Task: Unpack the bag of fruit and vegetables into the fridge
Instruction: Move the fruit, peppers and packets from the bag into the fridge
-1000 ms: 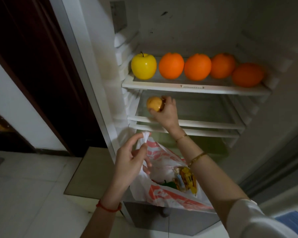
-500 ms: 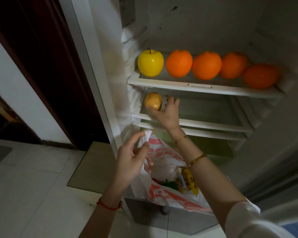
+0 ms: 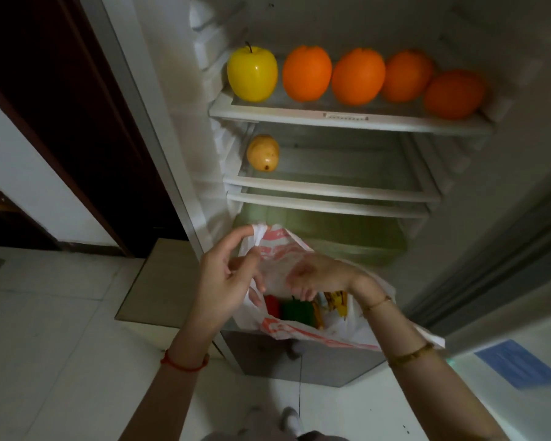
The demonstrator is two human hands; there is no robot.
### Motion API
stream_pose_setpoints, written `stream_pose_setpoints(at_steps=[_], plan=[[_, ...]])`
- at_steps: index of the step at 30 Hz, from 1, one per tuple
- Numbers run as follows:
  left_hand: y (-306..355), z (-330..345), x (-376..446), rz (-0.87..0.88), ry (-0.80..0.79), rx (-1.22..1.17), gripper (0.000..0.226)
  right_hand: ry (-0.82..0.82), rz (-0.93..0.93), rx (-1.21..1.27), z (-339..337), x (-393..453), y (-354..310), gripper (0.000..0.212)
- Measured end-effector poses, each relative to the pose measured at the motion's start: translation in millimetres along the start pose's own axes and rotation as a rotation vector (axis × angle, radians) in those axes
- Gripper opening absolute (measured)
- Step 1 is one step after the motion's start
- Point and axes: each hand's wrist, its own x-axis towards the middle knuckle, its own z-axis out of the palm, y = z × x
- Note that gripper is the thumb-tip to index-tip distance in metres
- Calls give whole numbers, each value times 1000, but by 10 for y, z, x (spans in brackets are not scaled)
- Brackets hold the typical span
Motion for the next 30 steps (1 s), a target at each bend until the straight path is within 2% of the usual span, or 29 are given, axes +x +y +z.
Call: stream_pose_setpoints(at_steps=[2, 4, 5, 8, 12, 15, 18, 20, 23, 27, 30], plan=[[1, 11, -65, 4, 1, 8, 31, -15, 136, -191, 159, 124, 181, 32], [-3, 12, -129, 10, -2, 16, 30, 31, 197, -428, 322, 280, 396, 42], [-8, 7, -156, 10, -2, 20, 30, 70, 224, -464, 408, 337, 488, 46], [-20, -12, -213, 6, 15, 26, 31, 190, 283, -385, 638, 504, 769, 56], [-29, -43, -286, -12, 27, 13, 30, 354, 246, -355, 867, 712, 1039, 82], [-37, -51, -295, -18, 27, 7, 30, 400, 277, -372, 946, 850, 1148, 96], [-34, -51, -264, -14, 25, 8, 30, 393, 264, -273, 932, 926, 1210, 105], [-35, -67, -241, -17, 30, 10, 32, 400, 250, -213, 825, 714, 929, 101], [-36, -86, -188, -24, 34, 15, 34, 424, 216, -102, 616, 485, 611, 72], [-35, -73, -69, -25, 52, 5, 33, 370, 7, 167, 298, 183, 206, 51], [-10, -47, 28, -15, 55, 1, 33, 387, -123, 286, 71, -64, -6, 53]])
